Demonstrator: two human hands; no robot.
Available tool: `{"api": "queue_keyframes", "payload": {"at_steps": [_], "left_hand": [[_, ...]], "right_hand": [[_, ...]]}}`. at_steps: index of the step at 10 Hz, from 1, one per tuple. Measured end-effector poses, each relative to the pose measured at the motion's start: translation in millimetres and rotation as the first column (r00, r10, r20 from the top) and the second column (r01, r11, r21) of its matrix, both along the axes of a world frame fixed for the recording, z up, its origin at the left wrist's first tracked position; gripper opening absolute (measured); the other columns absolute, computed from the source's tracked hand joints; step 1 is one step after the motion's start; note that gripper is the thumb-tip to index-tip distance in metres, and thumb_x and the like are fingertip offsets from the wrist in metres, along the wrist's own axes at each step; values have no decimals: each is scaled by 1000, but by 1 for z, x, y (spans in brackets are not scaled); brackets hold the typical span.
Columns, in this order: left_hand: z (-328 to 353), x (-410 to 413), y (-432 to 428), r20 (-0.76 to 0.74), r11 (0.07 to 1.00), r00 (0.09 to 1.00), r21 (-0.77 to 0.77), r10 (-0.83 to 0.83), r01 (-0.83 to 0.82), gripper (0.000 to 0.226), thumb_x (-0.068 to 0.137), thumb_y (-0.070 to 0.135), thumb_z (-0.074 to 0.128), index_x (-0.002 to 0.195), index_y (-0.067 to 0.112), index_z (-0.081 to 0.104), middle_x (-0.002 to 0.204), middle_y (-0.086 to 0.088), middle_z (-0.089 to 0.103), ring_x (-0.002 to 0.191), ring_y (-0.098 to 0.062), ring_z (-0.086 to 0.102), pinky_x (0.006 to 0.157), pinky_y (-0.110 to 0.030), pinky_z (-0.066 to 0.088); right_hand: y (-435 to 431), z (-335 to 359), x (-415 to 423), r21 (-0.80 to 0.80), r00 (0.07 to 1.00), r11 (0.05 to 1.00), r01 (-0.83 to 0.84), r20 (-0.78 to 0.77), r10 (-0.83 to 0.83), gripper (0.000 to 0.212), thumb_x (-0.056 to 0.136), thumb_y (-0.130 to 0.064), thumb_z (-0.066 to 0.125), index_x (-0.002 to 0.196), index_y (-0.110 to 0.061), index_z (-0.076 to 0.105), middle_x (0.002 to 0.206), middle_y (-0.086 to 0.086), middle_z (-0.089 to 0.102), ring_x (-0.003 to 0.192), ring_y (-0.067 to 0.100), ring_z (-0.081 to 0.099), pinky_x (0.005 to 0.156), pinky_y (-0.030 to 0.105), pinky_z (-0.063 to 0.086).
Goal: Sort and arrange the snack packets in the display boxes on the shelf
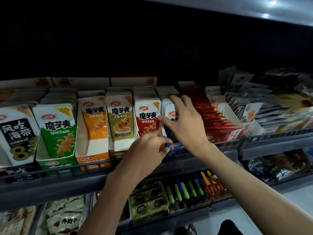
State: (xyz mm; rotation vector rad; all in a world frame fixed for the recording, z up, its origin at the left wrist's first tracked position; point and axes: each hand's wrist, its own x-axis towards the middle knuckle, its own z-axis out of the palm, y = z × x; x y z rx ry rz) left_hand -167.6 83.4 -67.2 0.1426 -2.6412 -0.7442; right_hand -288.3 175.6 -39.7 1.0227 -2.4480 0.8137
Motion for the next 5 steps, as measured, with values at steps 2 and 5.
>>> {"api": "queue_keyframes", "payload": {"at_steps": [2, 5], "left_hand": [[8, 7, -2, -11, 997, 998, 53, 54, -53, 24, 95, 27, 57, 117, 30, 66, 108, 15, 55, 102, -5, 51, 89, -28, 43], [49, 49, -11, 129, 983, 977, 56, 169, -177, 32, 93, 33, 60, 125, 33, 60, 121, 12, 55, 113, -9, 49, 96, -33, 47]], "right_hand": [[21, 6, 0, -236, 988, 967, -94, 101, 121, 58, 93, -38, 64, 143, -17, 42, 145, 4, 37, 130, 19, 41, 106, 31, 39], [50, 29, 27, 1, 982, 991, -133, 136, 132, 21, 92, -15, 62, 113, -17, 63, 108, 3, 59, 98, 16, 56, 80, 15, 43]]}}
